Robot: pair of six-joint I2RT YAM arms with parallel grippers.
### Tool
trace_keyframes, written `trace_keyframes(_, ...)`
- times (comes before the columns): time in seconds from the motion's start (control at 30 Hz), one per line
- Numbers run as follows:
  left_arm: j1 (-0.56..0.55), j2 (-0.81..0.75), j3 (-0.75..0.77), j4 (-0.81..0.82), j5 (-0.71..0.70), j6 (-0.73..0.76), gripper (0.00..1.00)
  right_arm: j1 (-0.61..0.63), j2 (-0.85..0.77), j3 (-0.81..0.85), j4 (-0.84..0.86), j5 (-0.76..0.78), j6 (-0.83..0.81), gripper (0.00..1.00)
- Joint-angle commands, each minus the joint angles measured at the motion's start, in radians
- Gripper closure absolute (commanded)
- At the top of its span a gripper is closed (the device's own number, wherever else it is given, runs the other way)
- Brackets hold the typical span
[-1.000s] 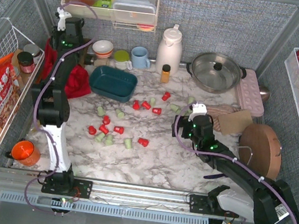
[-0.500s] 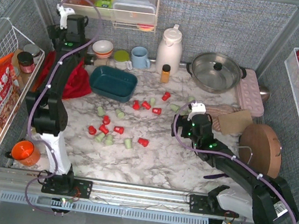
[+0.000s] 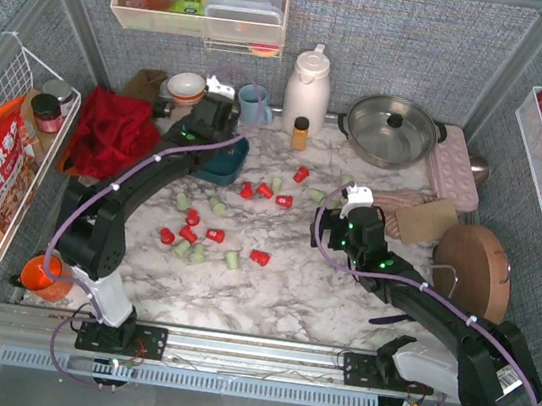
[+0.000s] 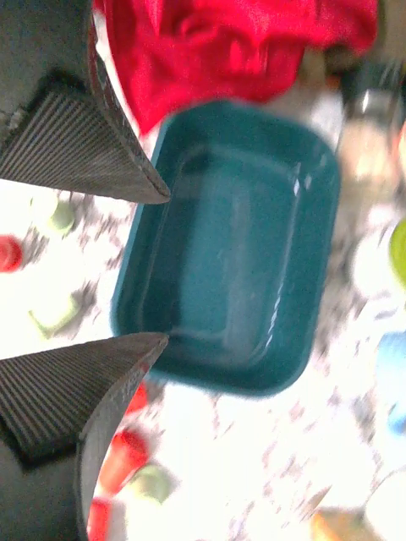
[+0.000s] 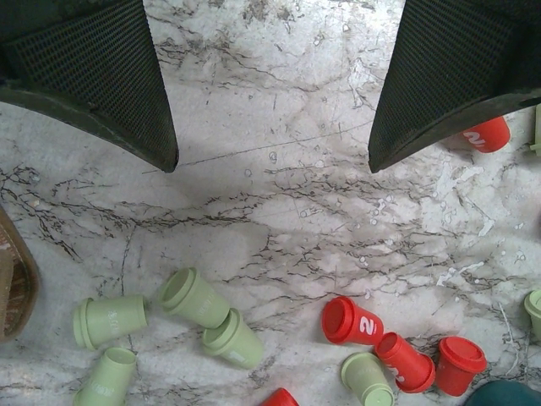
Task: Mix the coffee capsules in the storage basket
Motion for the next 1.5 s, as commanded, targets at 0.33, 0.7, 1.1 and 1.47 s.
trace_keyframes(0.33,-0.107,0.082,-0.114,0.096,0.249,-0.117,0.44,0.003,-0.003,0.011,0.013,-0.019,0.006,0.01)
trace_keyframes(0.7,-0.107,0.211,-0.049,0.094,0.174,-0.057,0.53,0.003,0.011,0.017,0.016,-0.042,0.011,0.01)
trace_keyframes(1.1,-0.100,0.285,0.002,0.118,0.136,-0.070,0.70,0.003,0.033,0.026,0.013,-0.055,0.015,0.01)
trace_keyframes(1.47,-0.110,0.311,0.020,0.187,0.139,-0.293,0.88,0.003,0.029,0.027,0.009,-0.059,0.015,0.01)
